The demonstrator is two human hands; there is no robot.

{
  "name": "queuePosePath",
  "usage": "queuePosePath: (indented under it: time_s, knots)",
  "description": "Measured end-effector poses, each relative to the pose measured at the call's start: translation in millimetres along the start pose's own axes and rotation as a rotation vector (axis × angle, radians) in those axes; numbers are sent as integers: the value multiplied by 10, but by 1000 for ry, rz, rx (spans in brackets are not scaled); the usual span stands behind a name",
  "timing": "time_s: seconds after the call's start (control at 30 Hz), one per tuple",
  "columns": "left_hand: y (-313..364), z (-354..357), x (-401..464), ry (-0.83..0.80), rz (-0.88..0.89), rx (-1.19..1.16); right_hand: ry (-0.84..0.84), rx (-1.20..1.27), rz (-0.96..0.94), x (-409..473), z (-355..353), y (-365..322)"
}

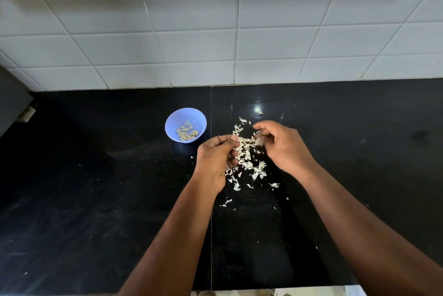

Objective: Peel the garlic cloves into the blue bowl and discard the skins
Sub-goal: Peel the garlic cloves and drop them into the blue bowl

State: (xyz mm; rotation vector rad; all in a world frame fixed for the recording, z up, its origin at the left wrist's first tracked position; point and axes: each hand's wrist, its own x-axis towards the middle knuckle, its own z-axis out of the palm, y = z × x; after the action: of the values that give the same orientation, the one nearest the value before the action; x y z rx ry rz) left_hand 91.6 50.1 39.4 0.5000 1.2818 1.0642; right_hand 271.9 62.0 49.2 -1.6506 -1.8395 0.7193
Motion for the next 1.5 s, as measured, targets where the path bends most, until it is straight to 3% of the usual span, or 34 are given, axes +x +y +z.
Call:
queuePosePath:
  time_s: [0.1,0.23,0.47,0.6,0.8,0.93,1.0,1.1,1.23,1.37,1.5]
  knots:
    - [-8,-7,-4,-11,-19,-31,70,-134,-94,2,2,-2]
    - [-10,44,-22,-29,-66,-74,-68,141,-73,-62,29,-175]
    - [-40,39,-32,-1,-165,-177,2,234,-27,-160,221,-203]
    - [-71,-16,-56,-4,-170,-79,54,295,48,-194,274,-179]
    - [-22,-111,3,116,-140,3,39,-141,40,-171,253,100]
    - [-80,-102,-24,94,-101,107,-79,-410,13,-230,333,165]
    - [-134,-100,-30,68,-77,169,-48,-330,40,-202,335,176]
    - [-204,-77,-43,17,-77,211,63,-7,110,-236,289,87]
    - [-206,-34,-68,15,-82,151,295,-237,-111,-242,260,65]
    - [-195,-26,-52,25,-77,160,29,-525,-68,-230,402,190]
    - [-201,-18,-62,30,-60,177,43,-318,28,-263,406,189]
